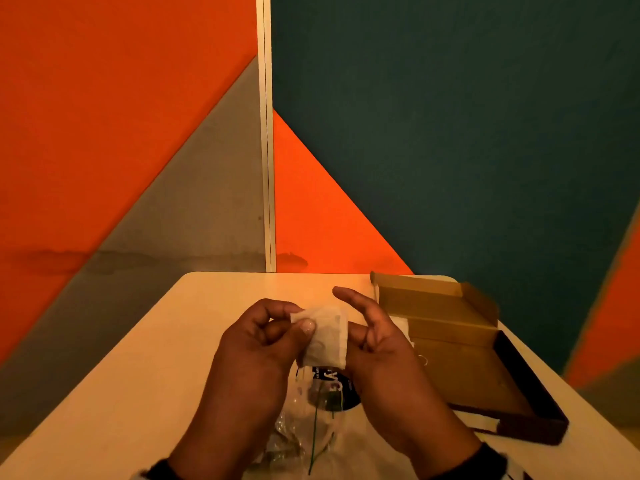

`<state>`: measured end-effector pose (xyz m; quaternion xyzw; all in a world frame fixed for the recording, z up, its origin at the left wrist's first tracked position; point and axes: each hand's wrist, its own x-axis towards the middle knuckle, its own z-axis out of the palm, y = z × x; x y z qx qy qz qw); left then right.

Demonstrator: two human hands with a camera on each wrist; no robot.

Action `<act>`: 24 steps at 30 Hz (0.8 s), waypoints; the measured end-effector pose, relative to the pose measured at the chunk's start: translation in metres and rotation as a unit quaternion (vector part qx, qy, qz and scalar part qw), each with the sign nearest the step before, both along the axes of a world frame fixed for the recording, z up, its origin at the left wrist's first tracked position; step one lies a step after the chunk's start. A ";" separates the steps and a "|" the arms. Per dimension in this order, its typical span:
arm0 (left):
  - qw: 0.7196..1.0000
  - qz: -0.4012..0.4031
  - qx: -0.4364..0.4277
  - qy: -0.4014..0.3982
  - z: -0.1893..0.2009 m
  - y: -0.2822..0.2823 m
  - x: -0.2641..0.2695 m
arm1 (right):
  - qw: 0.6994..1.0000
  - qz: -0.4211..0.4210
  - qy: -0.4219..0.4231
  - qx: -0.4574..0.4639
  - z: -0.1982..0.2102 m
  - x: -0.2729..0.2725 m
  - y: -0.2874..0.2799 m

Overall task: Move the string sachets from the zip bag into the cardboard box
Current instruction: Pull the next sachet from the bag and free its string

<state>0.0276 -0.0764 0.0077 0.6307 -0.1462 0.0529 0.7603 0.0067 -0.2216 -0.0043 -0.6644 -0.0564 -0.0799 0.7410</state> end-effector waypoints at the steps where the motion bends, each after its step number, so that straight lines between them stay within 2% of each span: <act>1: 1.000 0.012 0.000 -0.001 0.000 -0.001 0.000 | 1.000 0.007 0.002 0.021 0.001 0.000 0.000; 5: 0.999 0.051 0.002 -0.013 0.000 -0.001 -0.001 | 0.991 0.045 0.002 0.124 0.003 -0.001 0.000; 7: 0.997 0.071 0.029 -0.017 -0.001 -0.001 -0.001 | 0.988 0.058 0.001 0.141 0.003 -0.001 0.000; 12: 0.995 0.089 0.031 -0.011 -0.006 0.000 0.005 | 0.993 0.055 -0.005 0.109 0.001 0.001 0.001; 18: 0.998 0.046 0.011 0.039 -0.009 -0.001 0.009 | 0.996 0.042 0.004 0.073 -0.001 0.003 -0.001; 24: 0.997 0.063 0.042 0.020 -0.010 0.002 0.011 | 0.999 0.027 0.015 -0.010 0.001 0.002 -0.004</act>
